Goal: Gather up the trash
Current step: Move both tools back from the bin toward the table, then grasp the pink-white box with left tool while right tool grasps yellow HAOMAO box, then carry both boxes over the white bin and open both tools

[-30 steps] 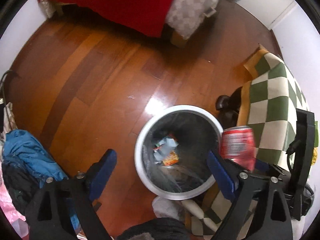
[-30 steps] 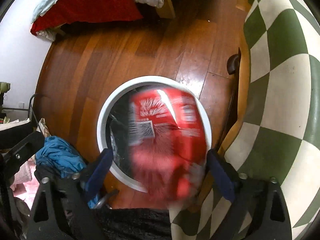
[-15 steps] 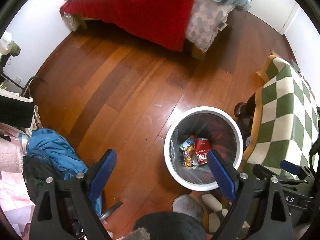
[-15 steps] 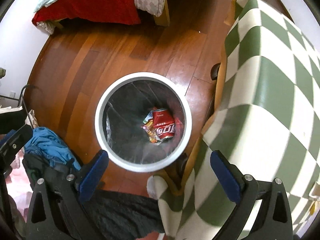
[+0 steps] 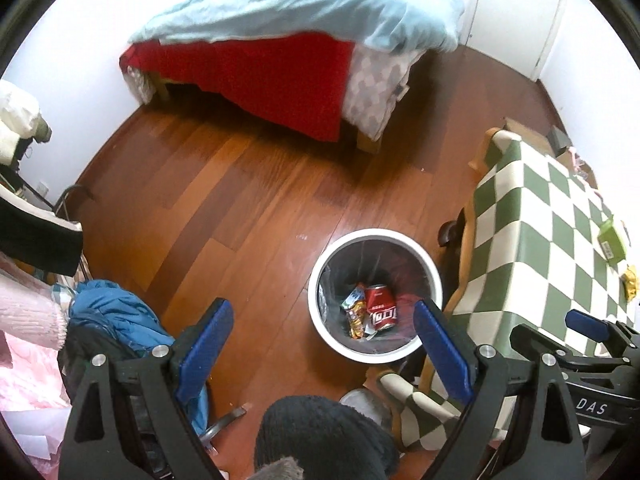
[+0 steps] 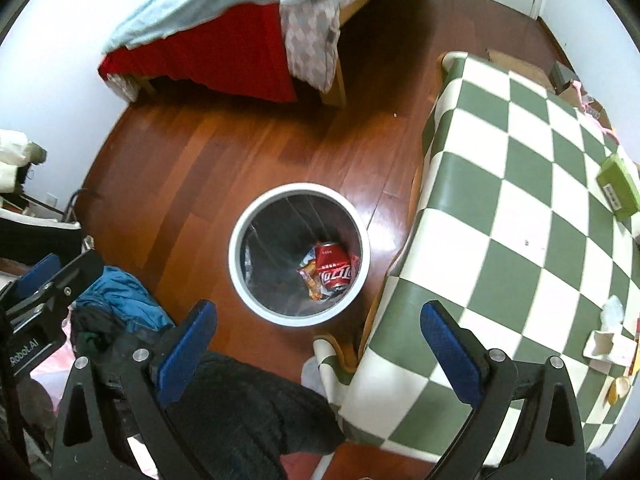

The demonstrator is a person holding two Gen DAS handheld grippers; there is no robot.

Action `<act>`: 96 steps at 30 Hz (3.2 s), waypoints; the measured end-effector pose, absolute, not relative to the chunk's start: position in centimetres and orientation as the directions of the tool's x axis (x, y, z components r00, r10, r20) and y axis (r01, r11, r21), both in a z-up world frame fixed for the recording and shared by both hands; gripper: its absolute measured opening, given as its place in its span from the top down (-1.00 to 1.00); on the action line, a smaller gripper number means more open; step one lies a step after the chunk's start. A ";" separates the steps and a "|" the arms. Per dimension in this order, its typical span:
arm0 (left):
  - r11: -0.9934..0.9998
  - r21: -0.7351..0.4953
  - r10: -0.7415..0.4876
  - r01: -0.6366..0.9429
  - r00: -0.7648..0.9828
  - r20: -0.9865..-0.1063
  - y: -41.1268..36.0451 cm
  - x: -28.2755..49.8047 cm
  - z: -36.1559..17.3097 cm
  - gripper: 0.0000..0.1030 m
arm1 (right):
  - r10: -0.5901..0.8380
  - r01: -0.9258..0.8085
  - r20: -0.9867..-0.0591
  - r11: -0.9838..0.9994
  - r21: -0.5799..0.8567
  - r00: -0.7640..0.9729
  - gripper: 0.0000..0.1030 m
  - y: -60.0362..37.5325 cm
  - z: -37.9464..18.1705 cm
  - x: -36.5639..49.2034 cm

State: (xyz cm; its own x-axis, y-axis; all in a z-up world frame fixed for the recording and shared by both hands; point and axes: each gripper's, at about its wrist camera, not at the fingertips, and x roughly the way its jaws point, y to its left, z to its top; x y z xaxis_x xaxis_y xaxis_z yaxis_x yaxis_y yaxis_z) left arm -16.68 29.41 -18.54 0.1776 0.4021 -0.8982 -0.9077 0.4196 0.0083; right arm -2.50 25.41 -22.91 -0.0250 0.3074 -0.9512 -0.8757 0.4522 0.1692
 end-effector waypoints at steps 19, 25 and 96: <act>0.589 0.020 0.427 -0.808 0.291 -0.856 18.7 -5.1 -13.7 -0.79 | 0.491 -0.645 -0.871 0.671 0.366 0.018 -0.99 6.0 -14.6 9.6; 0.741 0.038 0.332 -0.670 0.316 -0.889 13.2 6.3 -17.9 -0.79 | 0.328 -0.494 -0.935 0.840 0.226 0.131 -0.99 -3.8 -17.4 20.4; 0.887 -0.011 0.243 -0.461 0.487 -0.839 5.6 19.3 -12.5 0.35 | 0.310 -0.531 -0.913 0.838 0.130 0.266 -0.24 -7.6 -16.4 27.9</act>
